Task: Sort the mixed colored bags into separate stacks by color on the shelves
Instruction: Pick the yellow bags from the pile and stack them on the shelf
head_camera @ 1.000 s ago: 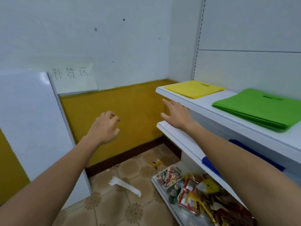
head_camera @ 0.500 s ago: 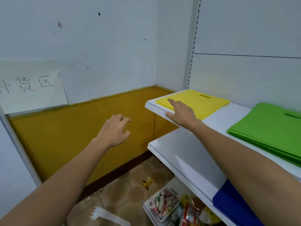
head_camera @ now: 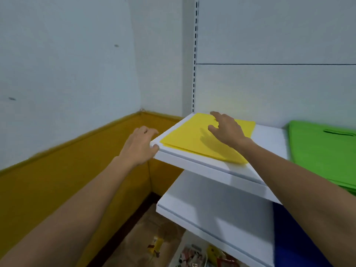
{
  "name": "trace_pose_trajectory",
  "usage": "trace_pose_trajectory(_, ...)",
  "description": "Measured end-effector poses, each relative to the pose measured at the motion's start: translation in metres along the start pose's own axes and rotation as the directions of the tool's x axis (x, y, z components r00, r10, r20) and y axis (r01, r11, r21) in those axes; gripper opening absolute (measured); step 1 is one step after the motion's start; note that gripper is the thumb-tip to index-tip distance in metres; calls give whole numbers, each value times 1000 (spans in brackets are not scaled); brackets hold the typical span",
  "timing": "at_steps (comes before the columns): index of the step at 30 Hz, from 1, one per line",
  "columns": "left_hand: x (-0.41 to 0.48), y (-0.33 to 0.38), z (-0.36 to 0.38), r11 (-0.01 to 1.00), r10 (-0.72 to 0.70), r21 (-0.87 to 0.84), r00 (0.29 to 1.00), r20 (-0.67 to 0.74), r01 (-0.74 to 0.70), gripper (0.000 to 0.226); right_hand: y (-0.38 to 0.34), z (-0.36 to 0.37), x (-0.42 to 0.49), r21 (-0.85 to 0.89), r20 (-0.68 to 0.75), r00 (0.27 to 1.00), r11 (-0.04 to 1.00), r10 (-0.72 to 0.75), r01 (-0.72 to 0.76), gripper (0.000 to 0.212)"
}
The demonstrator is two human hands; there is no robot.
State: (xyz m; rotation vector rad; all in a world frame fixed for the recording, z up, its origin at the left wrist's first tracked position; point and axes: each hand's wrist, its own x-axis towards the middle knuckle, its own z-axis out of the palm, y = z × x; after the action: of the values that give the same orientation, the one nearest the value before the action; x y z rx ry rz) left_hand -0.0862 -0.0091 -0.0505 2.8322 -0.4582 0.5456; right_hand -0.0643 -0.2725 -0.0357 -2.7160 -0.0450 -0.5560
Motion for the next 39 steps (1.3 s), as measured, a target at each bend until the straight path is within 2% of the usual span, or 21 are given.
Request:
trace_pose_trajectory(4, 50, -17, 21, 989, 120, -89, 992, 45, -115, 43, 23, 1, 4, -98, -113, 961, 960, 252, -263, 48)
trace_pose_trajectory(7, 89, -16, 40, 980, 129, -164, 987, 92, -113, 39, 36, 3, -5, -125, -149, 893, 888, 424, -443, 47)
trace_pose_trajectory(11, 124, 2, 64, 964, 127, -254, 978, 164, -82, 44, 42, 8, -11, -122, -120, 831, 823, 543, -555, 49)
trace_pose_trajectory(16, 152, 9, 88, 974, 165, -186, 965, 204, -127, 48, 40, 15, 0, -134, -155, 755, 743, 637, -655, 49)
trace_pose_trajectory(18, 156, 10, 95, 972, 159, -202, 970, 185, -121, 45, 40, 21, 2, -168, -185, 731, 712, 657, -682, 49)
trace_pose_trajectory(22, 156, 8, 104, 924, 135, -374, 985, 110, -85, 40, 43, 31, 1, -197, -298, 695, 670, 654, -716, 39)
trace_pose_trajectory(26, 153, 8, 102, 899, 204, -392, 979, -13, -193, 31, 39, 31, 1, -216, -342, 715, 690, 610, -691, 25)
trace_pose_trajectory(30, 152, 9, 101, 892, 109, -445, 994, 24, -87, 36, 36, 31, 0, -246, -372, 729, 696, 575, -674, 22)
trace_pose_trajectory(32, 152, 8, 100, 892, 82, -449, 995, 51, -51, 39, 36, 31, 0, -273, -388, 737, 695, 553, -665, 21)
trace_pose_trajectory(39, 152, 7, 103, 923, 135, -360, 991, -25, -135, 39, 41, 33, 1, -402, -410, 750, 635, 519, -659, 19)
